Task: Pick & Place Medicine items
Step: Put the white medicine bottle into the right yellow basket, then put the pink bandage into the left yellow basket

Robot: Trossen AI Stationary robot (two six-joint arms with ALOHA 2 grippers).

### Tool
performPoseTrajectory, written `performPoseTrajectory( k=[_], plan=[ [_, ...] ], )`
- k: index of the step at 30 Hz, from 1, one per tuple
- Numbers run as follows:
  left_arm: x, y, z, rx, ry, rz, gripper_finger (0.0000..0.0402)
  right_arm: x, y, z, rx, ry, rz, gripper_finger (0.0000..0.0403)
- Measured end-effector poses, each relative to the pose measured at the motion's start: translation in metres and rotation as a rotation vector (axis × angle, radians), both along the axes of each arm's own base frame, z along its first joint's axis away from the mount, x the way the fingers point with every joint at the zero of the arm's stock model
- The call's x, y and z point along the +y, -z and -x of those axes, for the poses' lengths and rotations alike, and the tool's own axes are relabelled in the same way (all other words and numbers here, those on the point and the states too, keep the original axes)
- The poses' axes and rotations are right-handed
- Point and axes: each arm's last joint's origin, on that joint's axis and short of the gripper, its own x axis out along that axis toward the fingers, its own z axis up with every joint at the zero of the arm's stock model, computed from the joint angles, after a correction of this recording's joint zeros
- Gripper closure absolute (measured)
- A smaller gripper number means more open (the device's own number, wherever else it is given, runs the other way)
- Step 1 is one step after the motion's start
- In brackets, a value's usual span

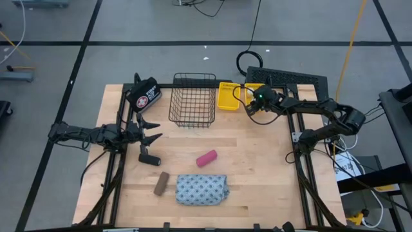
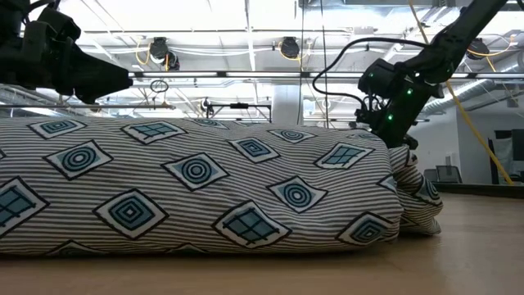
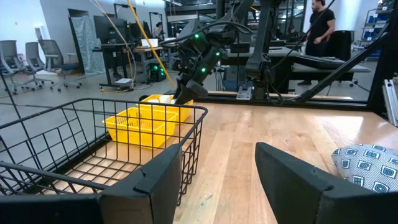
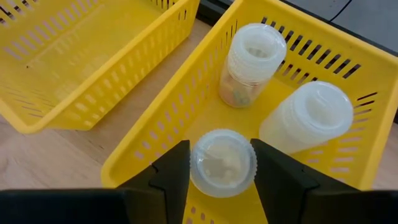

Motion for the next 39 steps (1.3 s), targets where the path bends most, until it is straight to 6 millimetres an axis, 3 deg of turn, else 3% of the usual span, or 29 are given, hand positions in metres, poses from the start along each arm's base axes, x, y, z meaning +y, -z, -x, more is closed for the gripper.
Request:
performPoseTrajectory(
  k=[19, 33, 39],
  plan=[
    [0.0, 0.0, 0.0, 0.0, 0.0, 0.0, 0.0188, 0.003, -0.013, 0.003, -0.042, -0.001, 0.036, 0.0169],
    [0.0, 0.0, 0.0, 0.0, 0.001, 0.0, 0.0188, 0.002, -0.015, 0.0, -0.056, -0.018, 0.065, 0.0167],
    [0.0, 0.0, 0.0, 0.0, 0.0, 0.0, 0.0188, 0.006, -0.026, -0.006, -0.108, -0.067, 0.138, 0.0164]
  ],
)
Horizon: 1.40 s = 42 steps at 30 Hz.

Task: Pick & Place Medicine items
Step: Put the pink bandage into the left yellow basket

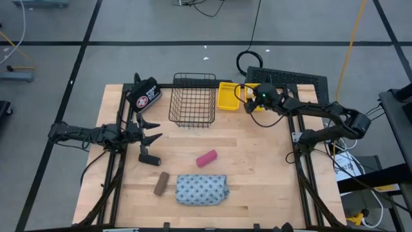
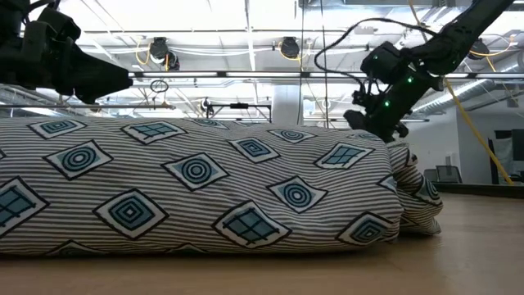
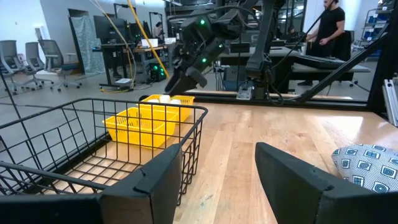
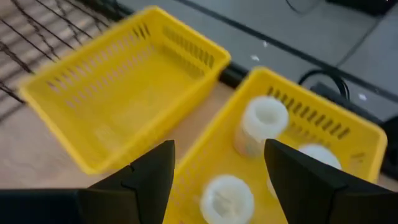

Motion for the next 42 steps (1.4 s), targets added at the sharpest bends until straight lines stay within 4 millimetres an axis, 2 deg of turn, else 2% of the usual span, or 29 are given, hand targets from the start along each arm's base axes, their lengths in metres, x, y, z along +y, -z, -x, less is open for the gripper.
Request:
performPoseTrajectory(
  k=[7, 17, 28, 42],
  plan=[
    [0.0, 0.0, 0.0, -0.001, 0.0, 0.0, 0.0188, 0.013, -0.02, -0.006, -0.079, -0.075, 0.085, 0.0165],
    [0.0, 0.0, 0.0, 0.0, 0.0, 0.0, 0.0188, 0.045, -0.037, -0.029, -0.173, -0.267, 0.213, 0.0165],
    [0.0, 0.0, 0.0, 0.0, 0.0, 0.0, 0.0188, 0.077, -0.043, -0.046, -0.21, -0.43, 0.272, 0.0165],
    [0.0, 0.0, 0.0, 0.0, 0.0, 0.0, 0.0188, 0.117, -0.041, -0.056, -0.215, -0.598, 0.246, 0.0165]
  ],
)
